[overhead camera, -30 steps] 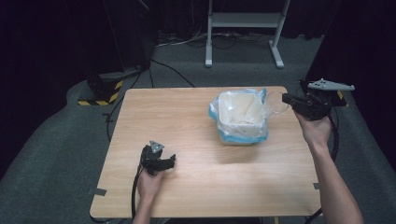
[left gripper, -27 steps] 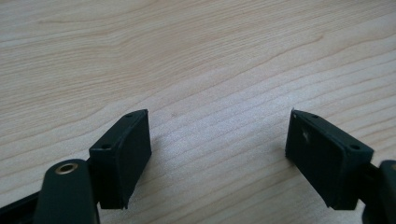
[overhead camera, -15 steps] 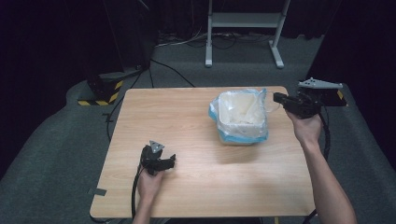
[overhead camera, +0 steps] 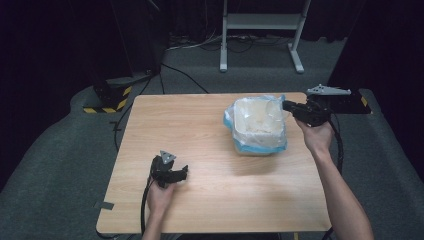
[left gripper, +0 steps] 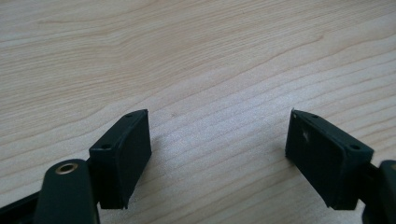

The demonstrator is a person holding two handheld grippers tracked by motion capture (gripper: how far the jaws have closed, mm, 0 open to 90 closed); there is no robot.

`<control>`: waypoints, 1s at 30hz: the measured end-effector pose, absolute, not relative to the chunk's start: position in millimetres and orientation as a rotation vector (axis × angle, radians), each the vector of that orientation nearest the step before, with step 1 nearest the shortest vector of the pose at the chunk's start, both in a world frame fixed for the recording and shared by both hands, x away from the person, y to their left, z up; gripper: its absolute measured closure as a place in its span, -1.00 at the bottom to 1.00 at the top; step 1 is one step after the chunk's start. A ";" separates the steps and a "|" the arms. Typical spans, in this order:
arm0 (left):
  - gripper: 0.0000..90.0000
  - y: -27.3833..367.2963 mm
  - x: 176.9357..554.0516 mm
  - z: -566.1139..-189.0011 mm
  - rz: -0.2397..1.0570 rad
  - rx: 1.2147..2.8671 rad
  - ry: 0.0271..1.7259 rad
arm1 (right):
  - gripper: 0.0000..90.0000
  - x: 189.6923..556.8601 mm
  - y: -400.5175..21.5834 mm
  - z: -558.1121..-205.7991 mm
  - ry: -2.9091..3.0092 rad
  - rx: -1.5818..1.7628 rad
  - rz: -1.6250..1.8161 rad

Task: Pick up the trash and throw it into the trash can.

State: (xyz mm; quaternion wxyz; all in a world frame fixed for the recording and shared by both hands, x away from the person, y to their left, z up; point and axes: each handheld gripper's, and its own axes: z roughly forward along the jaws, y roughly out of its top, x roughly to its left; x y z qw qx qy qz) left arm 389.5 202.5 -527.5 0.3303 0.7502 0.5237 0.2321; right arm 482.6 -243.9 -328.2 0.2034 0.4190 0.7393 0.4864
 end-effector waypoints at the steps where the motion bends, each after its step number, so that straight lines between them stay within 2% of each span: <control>1: -0.51 202.5 389.5 -527.5 0.607 1.962 1.369 | 0.87 483.5 -242.8 -329.3 2.065 1.173 1.358; 15: -0.51 202.5 389.5 -527.5 0.607 1.962 1.369 | 0.85 495.6 -236.4 -353.2 2.095 1.218 1.330; 19: -0.51 202.5 389.6 -527.5 0.607 1.962 1.370 | 0.66 497.1 -235.9 -357.2 2.096 1.222 1.337; 30: -0.51 202.4 389.6 -527.5 0.607 1.961 1.370 | 0.49 487.2 -250.0 -361.6 2.058 1.236 1.359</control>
